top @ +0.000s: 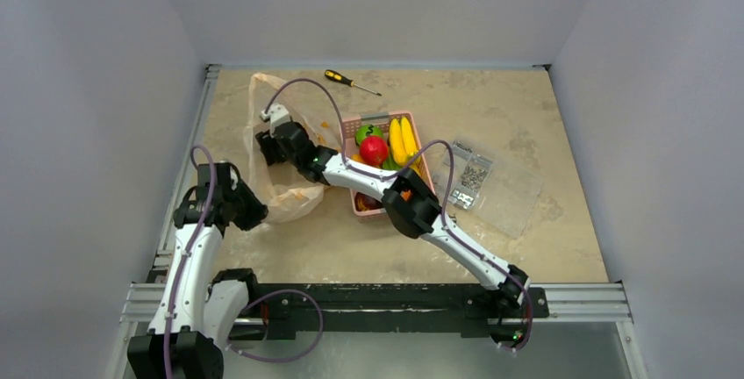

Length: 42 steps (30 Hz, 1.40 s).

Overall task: Take the fake fruits out of the plastic bag
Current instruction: Take out the fake fruit from the plastic bag.

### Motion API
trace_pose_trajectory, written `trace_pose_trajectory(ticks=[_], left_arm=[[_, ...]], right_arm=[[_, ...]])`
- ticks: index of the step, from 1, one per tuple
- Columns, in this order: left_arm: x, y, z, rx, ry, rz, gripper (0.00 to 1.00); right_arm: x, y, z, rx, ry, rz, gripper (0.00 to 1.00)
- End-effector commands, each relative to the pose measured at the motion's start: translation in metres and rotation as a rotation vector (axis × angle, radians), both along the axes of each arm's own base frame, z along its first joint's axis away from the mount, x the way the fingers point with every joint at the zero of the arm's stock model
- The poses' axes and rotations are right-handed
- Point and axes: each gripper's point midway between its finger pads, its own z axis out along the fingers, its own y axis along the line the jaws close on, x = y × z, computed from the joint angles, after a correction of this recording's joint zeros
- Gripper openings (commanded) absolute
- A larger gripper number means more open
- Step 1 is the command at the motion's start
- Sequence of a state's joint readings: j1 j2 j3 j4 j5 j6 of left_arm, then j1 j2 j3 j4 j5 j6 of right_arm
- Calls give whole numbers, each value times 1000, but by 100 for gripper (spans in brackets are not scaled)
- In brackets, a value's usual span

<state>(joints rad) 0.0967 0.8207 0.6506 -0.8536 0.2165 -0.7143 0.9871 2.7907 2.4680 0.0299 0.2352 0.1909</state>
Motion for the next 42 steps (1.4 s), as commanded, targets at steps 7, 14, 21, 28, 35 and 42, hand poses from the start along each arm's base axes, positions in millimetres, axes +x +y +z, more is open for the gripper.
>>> trace_pose_trajectory(ticks=[7, 14, 21, 28, 35, 42], left_arm=[[25, 9, 1, 41, -20, 11, 0], [42, 21, 2, 62, -20, 42, 0], [69, 39, 15, 62, -41, 103, 0], [84, 37, 33, 19, -74, 104, 0], [53, 26, 14, 1, -36, 58, 0], [50, 26, 0, -6, -20, 80, 0]], right_arm=[[-26, -18, 143, 178, -26, 49, 0], [-68, -34, 182, 249, 51, 153, 0], [-111, -53, 211, 266, 107, 282, 0], [-133, -40, 180, 206, 230, 413, 0], [-113, -32, 123, 137, 320, 393, 0], [-126, -43, 123, 127, 332, 414, 0]])
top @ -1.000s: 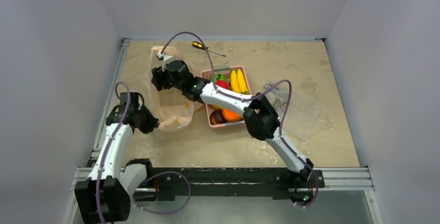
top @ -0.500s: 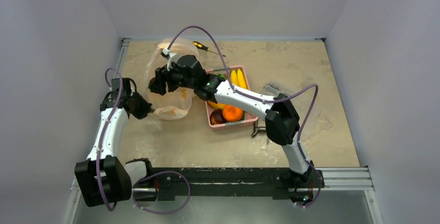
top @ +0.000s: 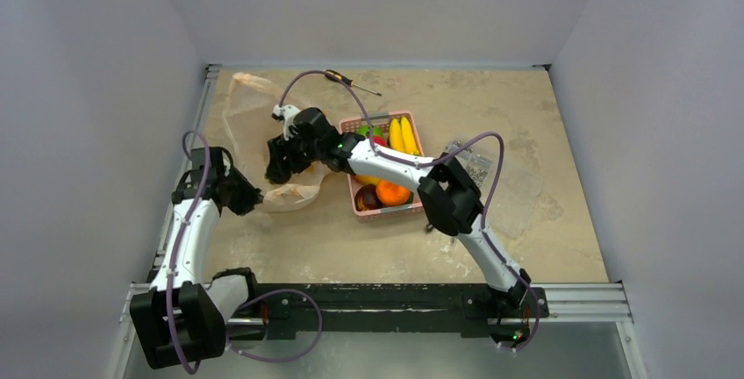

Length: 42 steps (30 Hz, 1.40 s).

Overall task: Take the fake fruits out of the plastic bag
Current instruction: Take out the fake fruit from the plastic bag, then place the fake fruit in the bin.

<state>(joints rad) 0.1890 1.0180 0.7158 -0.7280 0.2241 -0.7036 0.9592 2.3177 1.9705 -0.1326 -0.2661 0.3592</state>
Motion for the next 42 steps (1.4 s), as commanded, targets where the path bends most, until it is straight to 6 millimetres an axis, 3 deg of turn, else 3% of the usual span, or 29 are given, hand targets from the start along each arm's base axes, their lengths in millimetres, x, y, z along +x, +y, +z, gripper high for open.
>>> trace_pose_trajectory(ticks=[1, 4, 13, 17, 20, 24, 28, 34, 38, 42], left_arm=[[10, 2, 3, 0, -21, 2, 0], [16, 7, 4, 15, -16, 8, 0], [37, 17, 20, 31, -41, 49, 0], [52, 37, 33, 61, -49, 91, 0], [68, 53, 51, 83, -64, 125, 0], [86, 58, 69, 70, -101, 147, 0], [94, 59, 92, 77, -153, 143, 30], [81, 61, 131, 123, -254, 164, 63], [64, 55, 160, 156, -341, 135, 66], [53, 25, 187, 138, -461, -8, 65]], right_arm=[[-10, -7, 72, 112, -60, 27, 0], [-12, -13, 106, 161, -103, 16, 0], [-25, -27, 237, 380, -228, 21, 0], [-17, -58, 256, 351, -307, -66, 0], [-8, -98, 261, 325, -346, -153, 0], [6, -154, 235, 247, -362, -272, 0], [17, -199, 189, 86, -382, -393, 0], [26, -237, 146, -110, -385, -500, 0], [15, -255, 122, -191, -350, -507, 0], [-1, -276, 96, -261, -301, -519, 0]])
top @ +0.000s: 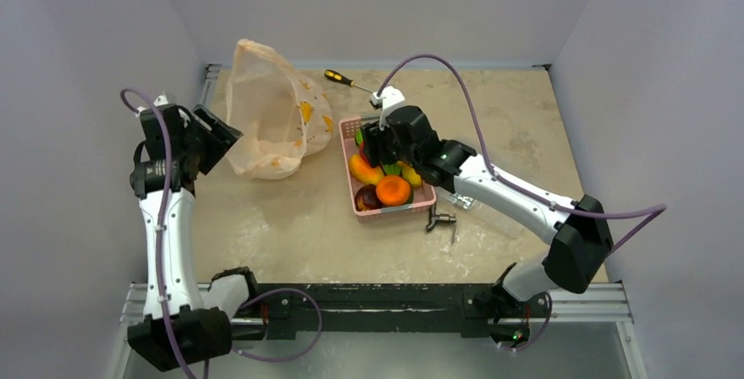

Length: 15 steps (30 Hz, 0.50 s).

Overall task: Take the fake fruits out of the plastic bag
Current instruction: Place the fake fruit in the bin.

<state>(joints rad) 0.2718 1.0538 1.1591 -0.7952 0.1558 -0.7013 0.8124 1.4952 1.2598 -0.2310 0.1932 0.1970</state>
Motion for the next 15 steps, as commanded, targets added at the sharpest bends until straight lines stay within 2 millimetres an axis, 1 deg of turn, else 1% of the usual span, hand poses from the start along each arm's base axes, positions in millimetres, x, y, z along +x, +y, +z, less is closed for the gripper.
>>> trace_pose_trajectory(ticks=[1, 4, 5, 6, 7, 9, 11, 13, 15], left_arm=[[-10, -34, 44, 42, -153, -188, 65], [-19, -77, 55, 45, -191, -355, 65], [-21, -89, 56, 55, -192, -399, 65], [-26, -104, 57, 61, -193, -454, 65], [-30, -120, 57, 55, -190, -515, 65], [-37, -141, 57, 34, -186, -585, 64], [-44, -160, 60, 22, -196, -643, 63], [-51, -179, 62, 20, -204, -699, 63], [-60, -197, 62, 12, -203, -759, 63]], right_arm=[[-16, -32, -5, -54, 13, -63, 0], [-26, -54, -16, -94, 46, -119, 0], [-30, -61, -17, -97, 49, -136, 0], [-34, -68, -20, -106, 52, -152, 0], [-36, -75, -19, -105, 47, -174, 0], [-40, -87, -19, -110, 40, -207, 0], [-43, -100, -23, -123, 34, -251, 2], [-44, -114, -32, -162, 42, -314, 3], [-45, -123, -43, -189, 65, -350, 3]])
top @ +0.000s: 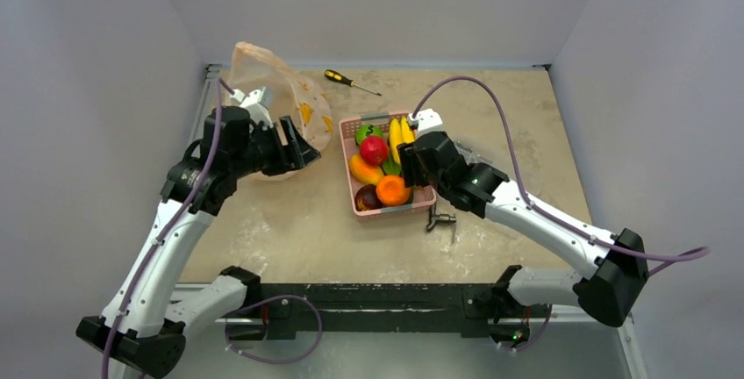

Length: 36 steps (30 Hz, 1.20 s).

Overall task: Take the fake fruits out of the plastic bag
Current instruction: Place the fake fruit in the bin.

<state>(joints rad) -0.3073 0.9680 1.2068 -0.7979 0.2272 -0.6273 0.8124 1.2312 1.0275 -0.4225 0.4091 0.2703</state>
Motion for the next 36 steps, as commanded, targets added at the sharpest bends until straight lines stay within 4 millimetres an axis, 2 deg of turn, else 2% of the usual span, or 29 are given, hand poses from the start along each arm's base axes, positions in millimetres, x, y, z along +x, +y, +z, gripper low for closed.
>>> trace_pose_trajectory(ticks=[1, 5, 10, 12, 14, 16, 22, 24, 29, 33, 36], left_arm=[[-16, -35, 18, -15, -44, -112, 63], [-37, -66, 8, -6, -11, -220, 64], [-61, -89, -5, 3, 20, -308, 64], [-70, -94, -8, 6, 25, -331, 64], [-77, -93, -7, 8, 18, -336, 64], [-82, -90, -6, 13, 14, -334, 64], [-93, -72, -3, 20, -11, -305, 65], [-95, -67, -2, 28, -24, -303, 66], [-96, -59, 11, 6, -91, -294, 69], [-90, -43, 26, -1, -172, -213, 71], [-85, -22, 40, 0, -249, -129, 73]], right_arm=[[-2, -26, -19, -54, 23, -133, 3], [-8, -11, -34, -5, 65, -68, 7], [-2, 16, -48, 71, 59, 8, 20], [0, 23, -57, 99, 58, 20, 29], [1, 28, -62, 107, 71, 27, 35], [2, 31, -61, 124, 69, 24, 45], [2, 19, -53, 105, 48, -21, 79], [3, 12, -48, 89, 33, -37, 85], [1, 0, -24, 63, 0, -51, 91], [-8, -4, 17, 120, -49, -18, 93], [-17, -15, 55, 181, -118, -13, 97]])
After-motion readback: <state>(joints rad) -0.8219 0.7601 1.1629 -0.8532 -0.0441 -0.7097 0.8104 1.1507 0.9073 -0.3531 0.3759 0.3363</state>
